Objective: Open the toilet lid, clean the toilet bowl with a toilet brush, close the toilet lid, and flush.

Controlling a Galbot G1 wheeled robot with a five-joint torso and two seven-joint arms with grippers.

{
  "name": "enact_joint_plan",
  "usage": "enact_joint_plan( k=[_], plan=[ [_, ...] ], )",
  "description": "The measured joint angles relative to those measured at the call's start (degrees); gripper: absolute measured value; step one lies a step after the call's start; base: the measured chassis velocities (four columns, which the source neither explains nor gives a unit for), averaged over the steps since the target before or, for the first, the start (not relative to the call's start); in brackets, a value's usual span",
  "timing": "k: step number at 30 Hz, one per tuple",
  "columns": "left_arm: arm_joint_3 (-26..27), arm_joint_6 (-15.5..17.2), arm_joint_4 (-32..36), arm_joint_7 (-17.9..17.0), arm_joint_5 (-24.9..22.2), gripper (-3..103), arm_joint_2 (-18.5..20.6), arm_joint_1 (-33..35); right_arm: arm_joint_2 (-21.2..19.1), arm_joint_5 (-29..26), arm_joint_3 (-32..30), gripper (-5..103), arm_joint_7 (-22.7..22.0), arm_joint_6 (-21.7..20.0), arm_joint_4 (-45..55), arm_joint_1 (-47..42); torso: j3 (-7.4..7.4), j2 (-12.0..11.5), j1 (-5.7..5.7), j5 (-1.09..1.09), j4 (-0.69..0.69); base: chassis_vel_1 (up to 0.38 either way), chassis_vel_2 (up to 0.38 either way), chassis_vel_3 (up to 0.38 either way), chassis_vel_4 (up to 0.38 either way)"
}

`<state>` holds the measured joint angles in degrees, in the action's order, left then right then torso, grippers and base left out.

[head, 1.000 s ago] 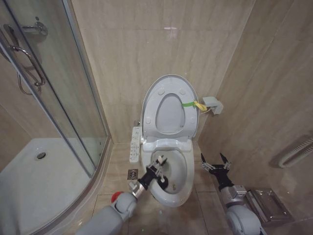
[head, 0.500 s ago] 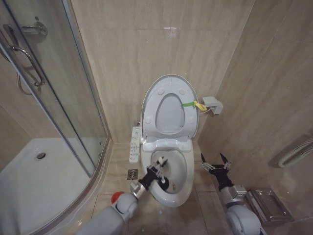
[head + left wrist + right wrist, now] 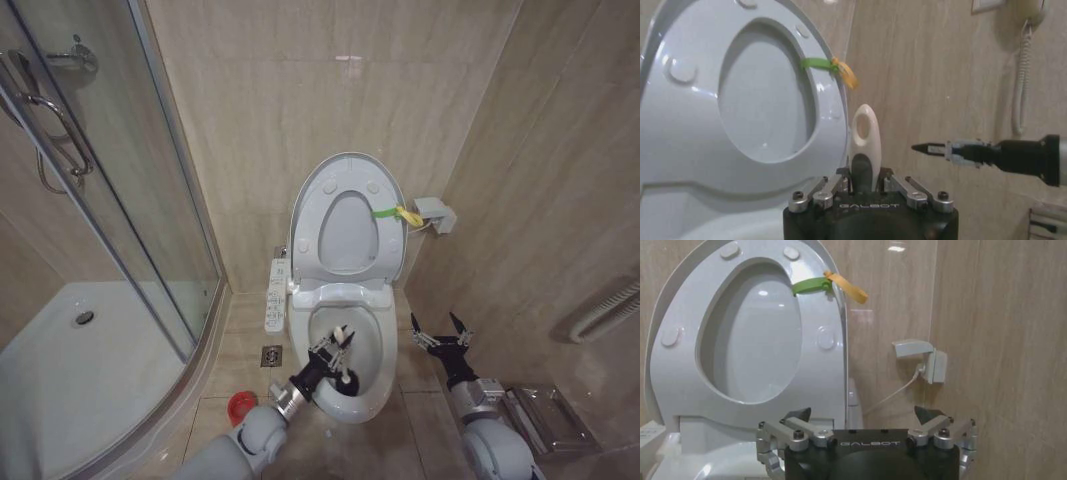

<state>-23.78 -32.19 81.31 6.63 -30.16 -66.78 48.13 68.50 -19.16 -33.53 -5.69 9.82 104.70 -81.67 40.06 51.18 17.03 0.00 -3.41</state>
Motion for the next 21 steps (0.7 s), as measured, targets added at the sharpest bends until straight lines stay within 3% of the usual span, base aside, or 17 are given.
enact_joint_plan(
  k=[12, 17, 21],
  plan=[
    [4.0, 0.0, -11.0, 0.0, 0.5, 24, -1.6, -3.2, 0.0, 0.0, 0.0, 100, 0.0, 0.0, 0.0, 0.0, 0.00, 0.0, 0.00, -0.01, 0.00, 0.000, 0.000, 0.000, 0.000],
    [4.3, 0.0, -8.9, -0.3, 0.4, 24, -0.9, -2.2, 0.0, 0.0, 0.0, 100, 0.0, 0.0, 0.0, 0.0, 0.00, 0.0, 0.01, 0.00, 0.01, 0.000, 0.000, 0.000, 0.000],
    [2.3, 1.5, -1.4, -1.9, 0.9, 24, 0.8, 1.1, 0.0, 0.0, 0.0, 100, 0.0, 0.0, 0.0, 0.0, 0.00, 0.0, 0.00, 0.00, 0.01, 0.000, 0.000, 0.000, 0.000]
  ],
)
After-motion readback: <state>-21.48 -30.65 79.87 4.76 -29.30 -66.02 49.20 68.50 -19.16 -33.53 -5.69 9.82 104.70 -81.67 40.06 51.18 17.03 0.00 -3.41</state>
